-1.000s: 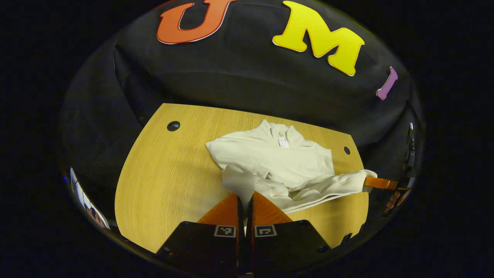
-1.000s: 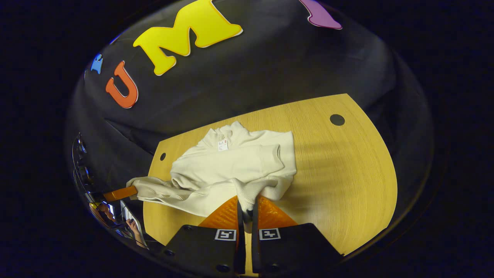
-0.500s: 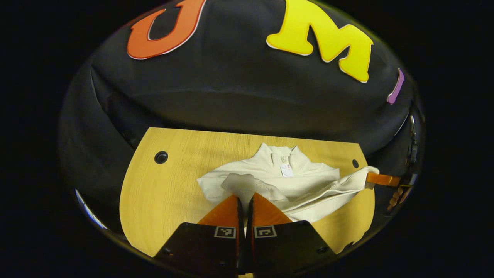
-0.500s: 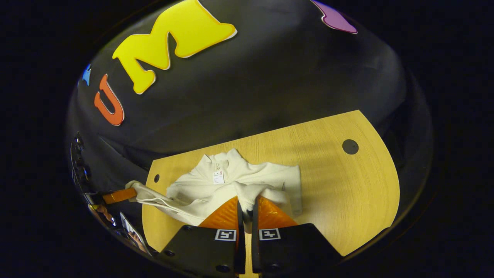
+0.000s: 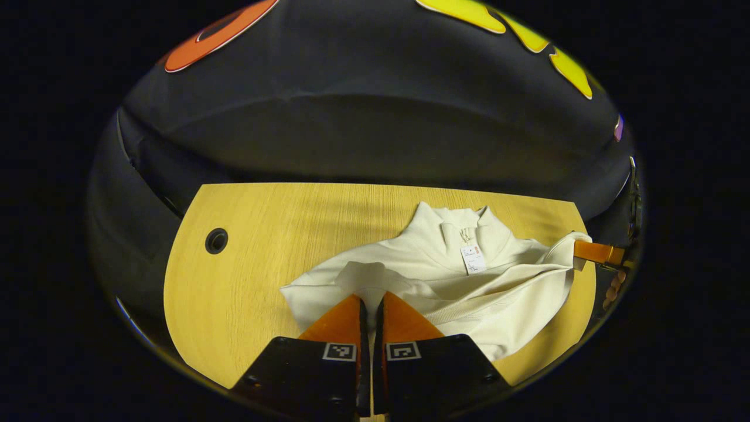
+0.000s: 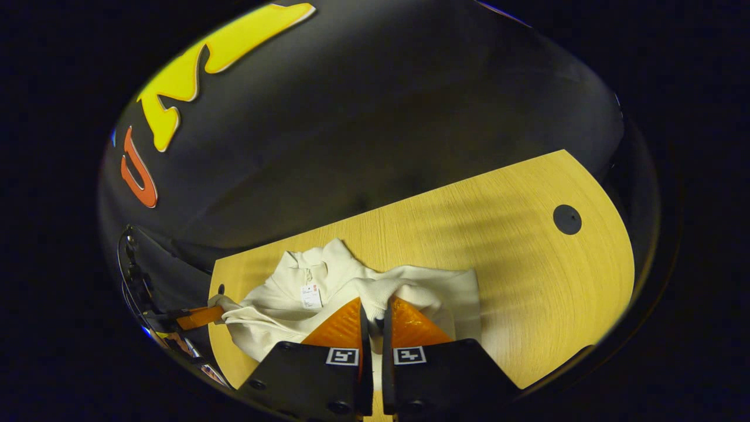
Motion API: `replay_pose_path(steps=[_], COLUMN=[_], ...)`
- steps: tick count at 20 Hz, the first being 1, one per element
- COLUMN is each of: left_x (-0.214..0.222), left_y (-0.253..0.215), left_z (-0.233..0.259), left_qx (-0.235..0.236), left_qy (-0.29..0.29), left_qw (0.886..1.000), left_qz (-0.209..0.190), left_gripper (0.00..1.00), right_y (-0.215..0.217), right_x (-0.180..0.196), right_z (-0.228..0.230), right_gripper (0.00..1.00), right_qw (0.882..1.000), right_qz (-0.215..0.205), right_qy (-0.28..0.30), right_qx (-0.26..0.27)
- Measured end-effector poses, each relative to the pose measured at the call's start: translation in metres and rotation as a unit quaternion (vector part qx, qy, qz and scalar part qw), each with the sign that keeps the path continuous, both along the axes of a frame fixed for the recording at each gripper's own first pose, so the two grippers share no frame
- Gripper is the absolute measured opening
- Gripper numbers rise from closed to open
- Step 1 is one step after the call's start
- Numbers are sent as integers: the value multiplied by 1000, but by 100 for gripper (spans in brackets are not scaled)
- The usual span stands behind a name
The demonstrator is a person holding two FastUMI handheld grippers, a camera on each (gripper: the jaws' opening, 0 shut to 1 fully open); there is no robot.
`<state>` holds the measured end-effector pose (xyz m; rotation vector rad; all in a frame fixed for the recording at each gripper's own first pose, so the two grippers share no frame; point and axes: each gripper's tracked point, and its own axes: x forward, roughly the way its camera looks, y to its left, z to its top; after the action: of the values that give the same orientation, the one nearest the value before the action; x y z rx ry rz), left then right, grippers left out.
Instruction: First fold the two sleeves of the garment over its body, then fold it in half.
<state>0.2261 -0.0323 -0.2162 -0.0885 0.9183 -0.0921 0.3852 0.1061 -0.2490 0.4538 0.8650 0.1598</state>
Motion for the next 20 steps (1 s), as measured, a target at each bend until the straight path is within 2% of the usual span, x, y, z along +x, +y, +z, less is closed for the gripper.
replay_pose_path(steps=[5, 7, 8, 9, 11, 12, 13, 14, 16, 17, 18, 19, 20], left_x=[-1, 4, 5, 5, 2, 2, 0, -2, -4, -6, -8, -10, -14], left_y=[-7, -6, -7, -7, -10, -13, -16, -15, -17, -17, -17, -16, -17], left_z=[-22, -25, -27, -27, -24, -21, -16, -10, 4, 12, 22, 32, 44], left_qx=[-39, -45, -49, -48, -55, -60, -64, -62, -64, -59, -54, -48, -42], left_qy=[10, 7, 6, 6, 4, 1, -3, -11, -30, -42, -56, -71, -87], left_qw=[999, 999, 999, 999, 998, 998, 998, 998, 997, 997, 997, 996, 995], left_qz=[12, 14, 13, 14, 15, 13, 11, 12, 13, 14, 11, 10, 9], left_gripper=[12, 25, 26, 40, 49, 63, 64, 67, 80, 92, 96, 99, 98], right_y=[0, -3, -4, -3, -7, -8, -11, -13, -12, -17, -21, -24, -23], right_x=[2, 1, 2, 1, 2, 3, 4, 4, 1, -3, -7, -14, -19], right_z=[-23, -29, -29, -27, -21, -14, -9, -3, 11, 18, 25, 34, 43], right_gripper=[9, 13, 13, 16, 14, 22, 23, 39, 47, 67, 75, 95, 89], right_qw=[1000, 999, 1000, 1000, 999, 999, 999, 998, 998, 998, 997, 997, 996], right_qz=[-21, -25, -25, -27, -39, -44, -51, -54, -49, -50, -47, -45, -41], right_qy=[19, 21, 17, 14, 5, -3, -12, -18, -36, -46, -55, -62, -72], right_qx=[-3, -8, -8, -6, -10, -3, 2, 4, 10, -1, -10, -16, -15])
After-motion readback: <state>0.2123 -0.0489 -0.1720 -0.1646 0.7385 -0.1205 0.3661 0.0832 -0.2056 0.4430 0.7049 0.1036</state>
